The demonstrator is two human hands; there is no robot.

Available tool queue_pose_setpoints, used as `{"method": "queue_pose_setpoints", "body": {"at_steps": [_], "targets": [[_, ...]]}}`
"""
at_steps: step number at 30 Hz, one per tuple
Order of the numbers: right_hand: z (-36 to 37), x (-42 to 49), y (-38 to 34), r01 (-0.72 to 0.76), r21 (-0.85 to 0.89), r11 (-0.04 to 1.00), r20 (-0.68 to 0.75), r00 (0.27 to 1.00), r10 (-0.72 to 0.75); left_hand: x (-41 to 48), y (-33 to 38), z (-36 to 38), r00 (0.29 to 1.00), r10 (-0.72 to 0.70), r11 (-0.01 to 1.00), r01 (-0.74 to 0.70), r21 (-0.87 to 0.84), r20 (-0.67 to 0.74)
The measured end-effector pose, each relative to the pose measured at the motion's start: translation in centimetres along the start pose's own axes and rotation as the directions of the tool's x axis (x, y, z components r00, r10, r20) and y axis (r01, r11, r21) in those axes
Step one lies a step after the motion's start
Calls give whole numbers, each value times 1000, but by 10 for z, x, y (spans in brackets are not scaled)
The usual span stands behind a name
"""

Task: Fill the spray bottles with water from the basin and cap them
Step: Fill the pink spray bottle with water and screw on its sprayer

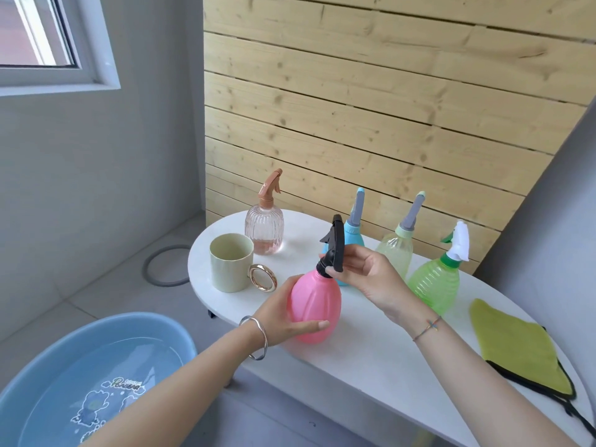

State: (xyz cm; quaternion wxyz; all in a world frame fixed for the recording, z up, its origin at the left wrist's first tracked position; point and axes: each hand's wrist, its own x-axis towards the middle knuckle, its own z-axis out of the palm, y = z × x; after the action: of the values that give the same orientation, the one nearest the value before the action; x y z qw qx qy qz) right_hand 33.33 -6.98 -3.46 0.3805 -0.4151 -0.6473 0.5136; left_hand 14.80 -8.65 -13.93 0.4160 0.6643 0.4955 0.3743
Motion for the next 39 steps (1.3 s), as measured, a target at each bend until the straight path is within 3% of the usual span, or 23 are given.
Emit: {"method": "queue_pose_setpoints", "body": {"at_steps": [15,29,33,39], "targets": [[-3,9,-8,23,-257,966,13,1000,-21,-1,3,0,1000,-11,1000,11,-3,-5],[-11,9,-8,-6,-130,991,150,988,26,4,-2,-1,1000,-26,999,26,-21,11],[-17,10,-13,11,-62,998,117,993,-4,8,-1,-5,998,-36,999,37,-36,49],[-13,11,-13,14,-155,988,157,988,10,8,1,-4,998,-37,999,39,-36,50]]}}
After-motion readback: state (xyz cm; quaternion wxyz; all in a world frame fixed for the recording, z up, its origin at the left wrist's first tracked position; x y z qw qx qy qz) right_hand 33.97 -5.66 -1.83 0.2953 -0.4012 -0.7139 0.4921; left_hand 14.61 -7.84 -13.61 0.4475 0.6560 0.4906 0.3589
